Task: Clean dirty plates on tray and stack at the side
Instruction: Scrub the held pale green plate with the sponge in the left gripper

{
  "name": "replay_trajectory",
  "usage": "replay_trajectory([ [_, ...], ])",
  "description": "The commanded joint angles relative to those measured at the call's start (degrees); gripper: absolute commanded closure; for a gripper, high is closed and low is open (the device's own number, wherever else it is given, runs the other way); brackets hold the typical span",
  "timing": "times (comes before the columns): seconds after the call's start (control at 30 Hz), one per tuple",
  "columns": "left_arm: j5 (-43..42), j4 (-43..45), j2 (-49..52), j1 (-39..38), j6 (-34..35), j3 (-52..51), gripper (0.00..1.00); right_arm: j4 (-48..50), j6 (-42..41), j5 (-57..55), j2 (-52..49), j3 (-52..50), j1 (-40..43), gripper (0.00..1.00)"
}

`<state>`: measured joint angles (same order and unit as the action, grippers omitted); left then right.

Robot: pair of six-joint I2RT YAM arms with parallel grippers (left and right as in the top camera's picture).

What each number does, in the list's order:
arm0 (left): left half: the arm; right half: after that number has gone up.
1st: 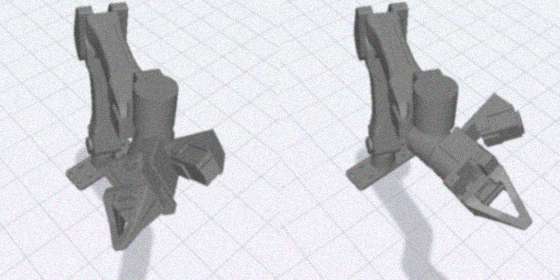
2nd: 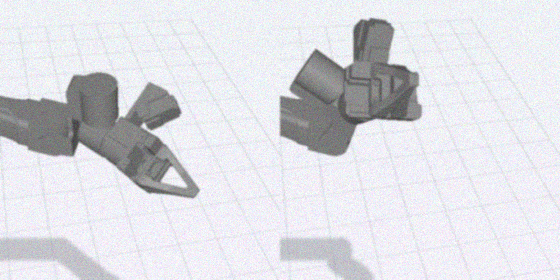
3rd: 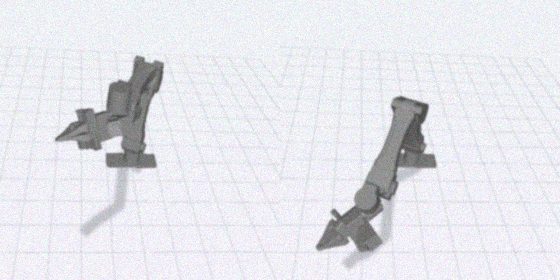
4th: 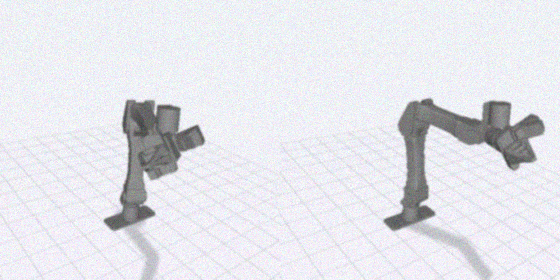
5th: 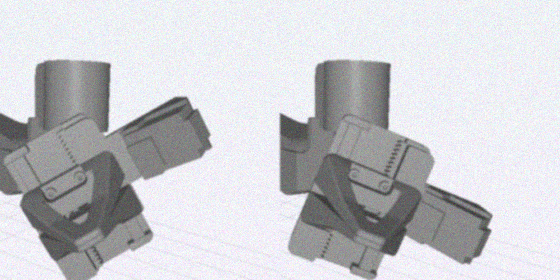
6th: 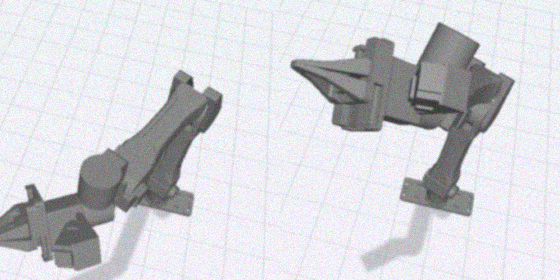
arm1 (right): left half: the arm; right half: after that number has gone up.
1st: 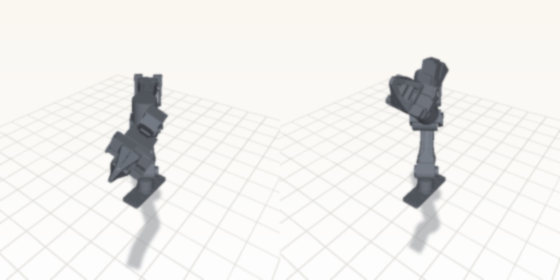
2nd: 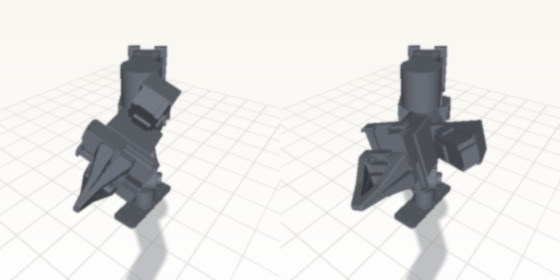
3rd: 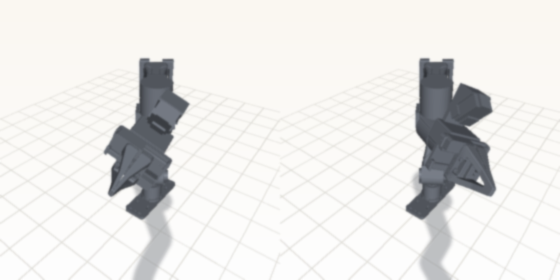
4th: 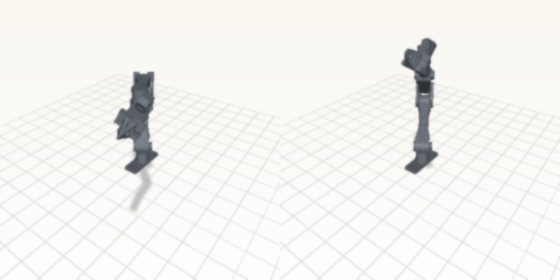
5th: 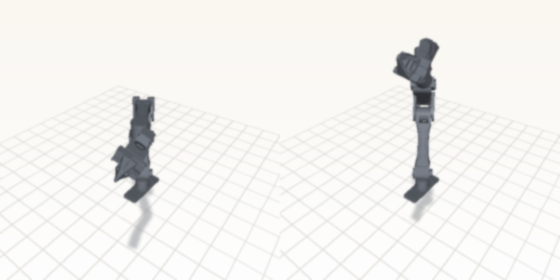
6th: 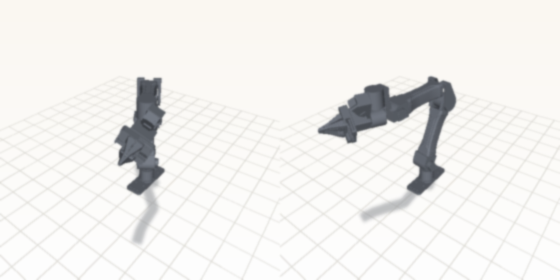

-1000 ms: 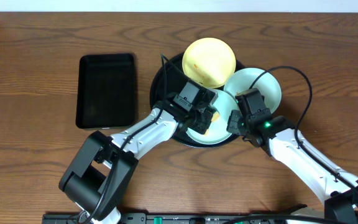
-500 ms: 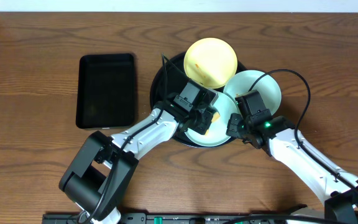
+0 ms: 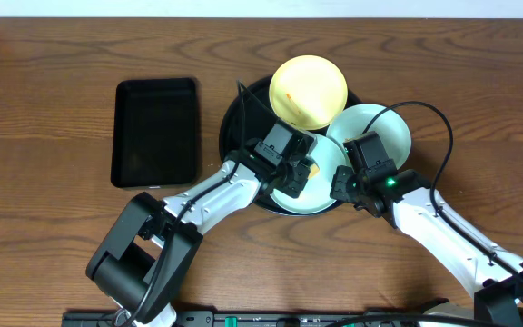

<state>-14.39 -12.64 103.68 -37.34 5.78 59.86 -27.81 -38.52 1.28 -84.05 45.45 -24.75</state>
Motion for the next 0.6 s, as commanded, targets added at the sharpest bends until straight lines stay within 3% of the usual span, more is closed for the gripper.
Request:
replay_trajectory([
  [0.0, 3.56, 0.72, 0.17, 0.17, -0.13, -3.48, 0.92, -0.09, 1.55, 2.01, 0.02, 0.00, -0.20, 0.99],
  [0.57, 11.47, 4.20, 0.17, 0.17, -0.22, -5.75, 0.92, -0.07, 1.53, 2.01, 0.02, 0.00, -0.17, 0.99],
])
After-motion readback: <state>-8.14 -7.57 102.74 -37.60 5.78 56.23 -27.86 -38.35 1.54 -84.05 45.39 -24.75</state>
